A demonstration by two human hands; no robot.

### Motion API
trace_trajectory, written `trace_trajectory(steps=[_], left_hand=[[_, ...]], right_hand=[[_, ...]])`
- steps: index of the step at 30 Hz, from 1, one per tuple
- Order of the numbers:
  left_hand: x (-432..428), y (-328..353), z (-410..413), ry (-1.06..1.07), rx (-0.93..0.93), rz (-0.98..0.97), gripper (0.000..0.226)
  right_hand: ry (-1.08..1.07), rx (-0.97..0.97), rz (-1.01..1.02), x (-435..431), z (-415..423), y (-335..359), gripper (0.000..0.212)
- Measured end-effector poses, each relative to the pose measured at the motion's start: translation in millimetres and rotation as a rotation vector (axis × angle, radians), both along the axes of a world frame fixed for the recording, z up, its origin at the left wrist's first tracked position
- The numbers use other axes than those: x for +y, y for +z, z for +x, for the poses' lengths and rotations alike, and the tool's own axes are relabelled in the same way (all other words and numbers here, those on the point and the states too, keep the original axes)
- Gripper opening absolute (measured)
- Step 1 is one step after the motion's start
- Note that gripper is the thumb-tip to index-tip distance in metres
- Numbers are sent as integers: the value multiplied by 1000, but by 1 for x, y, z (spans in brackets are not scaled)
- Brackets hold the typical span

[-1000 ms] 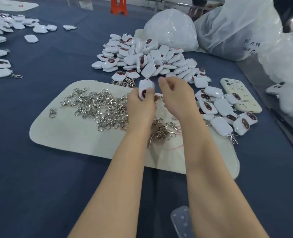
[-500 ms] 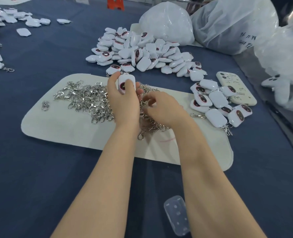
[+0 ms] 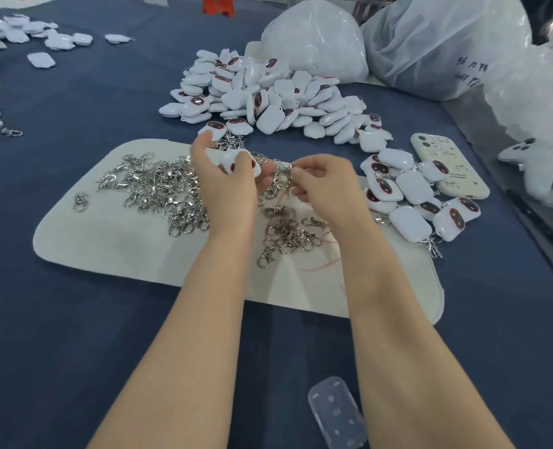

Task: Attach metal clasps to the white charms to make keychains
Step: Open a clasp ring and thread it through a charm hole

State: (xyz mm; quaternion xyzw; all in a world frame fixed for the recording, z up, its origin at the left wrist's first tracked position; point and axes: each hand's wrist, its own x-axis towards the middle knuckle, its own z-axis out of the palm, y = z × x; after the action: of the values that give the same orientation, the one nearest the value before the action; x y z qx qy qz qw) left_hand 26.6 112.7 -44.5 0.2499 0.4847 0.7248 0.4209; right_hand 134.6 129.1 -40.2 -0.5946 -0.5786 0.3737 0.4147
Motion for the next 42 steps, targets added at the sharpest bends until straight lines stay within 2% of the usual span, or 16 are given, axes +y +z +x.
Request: trace_trajectory(steps=[5, 12, 14, 18, 22, 25, 28, 30, 33, 39, 42], left_hand=[[1, -3, 2, -24, 347, -68, 29], [0, -1, 3, 4, 520, -80, 13], [0, -3, 4, -21, 570, -79, 9], [3, -7, 8, -106, 657, -101, 5], [3, -6, 8, -174, 701, -76, 17], [3, -6, 10, -274, 733, -91, 24], [3, -7, 12, -296, 728, -97, 11], [4, -8, 10, -254, 726, -96, 5], [7, -8, 6, -196, 701, -94, 5], [6, -7, 5, -66, 708, -91, 4], [5, -8, 5, -34, 754, -71, 4]], right_hand=[[50, 153, -1, 0, 6, 5, 19], [99, -77, 123, 0, 4, 9, 18], [96, -88, 181, 0, 3, 9, 20], [71, 74, 244, -1, 2, 12, 24], [45, 171, 250, 0, 2, 13, 28], [34, 387, 196, 1, 4, 14, 33], [36, 663, 92, 2, 5, 15, 32], [33, 747, 40, 2, 6, 14, 30], [14, 659, 39, 2, 6, 13, 30], [52, 122, 71, 1, 6, 11, 27], [47, -24, 84, 0, 3, 13, 20]])
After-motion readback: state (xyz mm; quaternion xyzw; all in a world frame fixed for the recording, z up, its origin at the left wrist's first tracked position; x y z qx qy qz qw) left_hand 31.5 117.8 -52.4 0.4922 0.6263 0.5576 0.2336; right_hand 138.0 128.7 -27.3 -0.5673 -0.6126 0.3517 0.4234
